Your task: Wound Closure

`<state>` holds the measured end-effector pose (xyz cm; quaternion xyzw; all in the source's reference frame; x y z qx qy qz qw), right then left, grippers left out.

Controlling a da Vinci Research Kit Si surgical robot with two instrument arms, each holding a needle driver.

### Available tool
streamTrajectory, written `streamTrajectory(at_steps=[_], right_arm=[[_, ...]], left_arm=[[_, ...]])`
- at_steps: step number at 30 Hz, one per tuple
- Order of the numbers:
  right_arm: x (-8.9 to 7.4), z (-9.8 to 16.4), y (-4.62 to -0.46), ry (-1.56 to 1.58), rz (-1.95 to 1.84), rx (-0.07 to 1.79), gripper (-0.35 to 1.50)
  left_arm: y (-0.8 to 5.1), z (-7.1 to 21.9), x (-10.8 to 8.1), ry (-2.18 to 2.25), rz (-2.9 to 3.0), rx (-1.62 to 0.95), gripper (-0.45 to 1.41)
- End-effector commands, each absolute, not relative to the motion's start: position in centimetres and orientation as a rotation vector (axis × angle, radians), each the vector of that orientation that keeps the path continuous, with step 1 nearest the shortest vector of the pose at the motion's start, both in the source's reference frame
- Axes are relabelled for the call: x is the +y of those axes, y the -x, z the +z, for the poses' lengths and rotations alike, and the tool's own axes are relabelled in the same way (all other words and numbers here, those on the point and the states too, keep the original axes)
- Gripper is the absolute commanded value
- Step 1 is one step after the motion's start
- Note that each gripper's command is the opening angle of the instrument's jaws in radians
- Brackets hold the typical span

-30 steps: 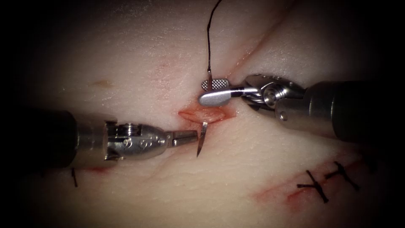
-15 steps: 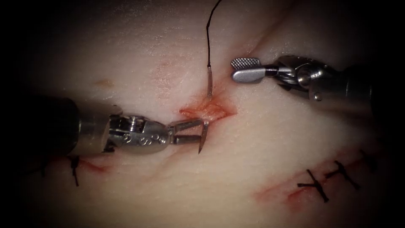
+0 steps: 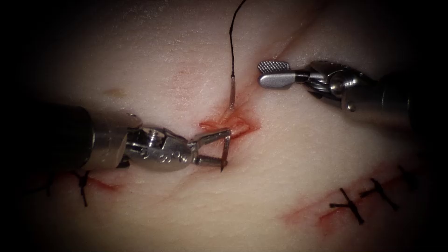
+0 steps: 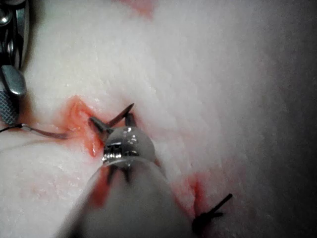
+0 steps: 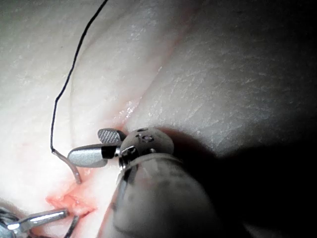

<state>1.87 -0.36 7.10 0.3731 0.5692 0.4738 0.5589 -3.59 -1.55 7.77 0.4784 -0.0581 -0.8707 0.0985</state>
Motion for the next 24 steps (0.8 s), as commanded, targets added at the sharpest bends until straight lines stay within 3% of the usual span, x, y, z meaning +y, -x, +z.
streamTrajectory(at_steps=[1,3,8,11,17,24], right_arm=[[-0.43,7.17,-1.96,-0.88,1.117,1.344,1.33],[-0.46,7.19,-1.97,-0.873,1.117,1.345,1.3],[-0.48,7.2,-1.97,-0.856,1.12,1.345,1.28],[-0.49,7.21,-1.96,-0.851,1.124,1.344,1.23],[-0.5,7.2,-1.93,-0.844,1.132,1.347,1.2],[-0.54,7.18,-1.88,-0.844,1.133,1.351,1.16]], left_arm=[[3.66,7.86,-1.59,-1.418,-2.568,-0.17,0.4],[3.71,7.87,-1.57,-1.428,-2.547,-0.173,0.19],[3.74,7.87,-1.56,-1.448,-2.523,-0.166,-0.05],[3.73,7.87,-1.53,-1.471,-2.512,-0.168,-0.42],[3.65,7.82,-1.47,-1.603,-2.608,-0.044,-0.45],[3.58,7.61,-1.47,-1.831,-2.674,0.286,-0.45]])
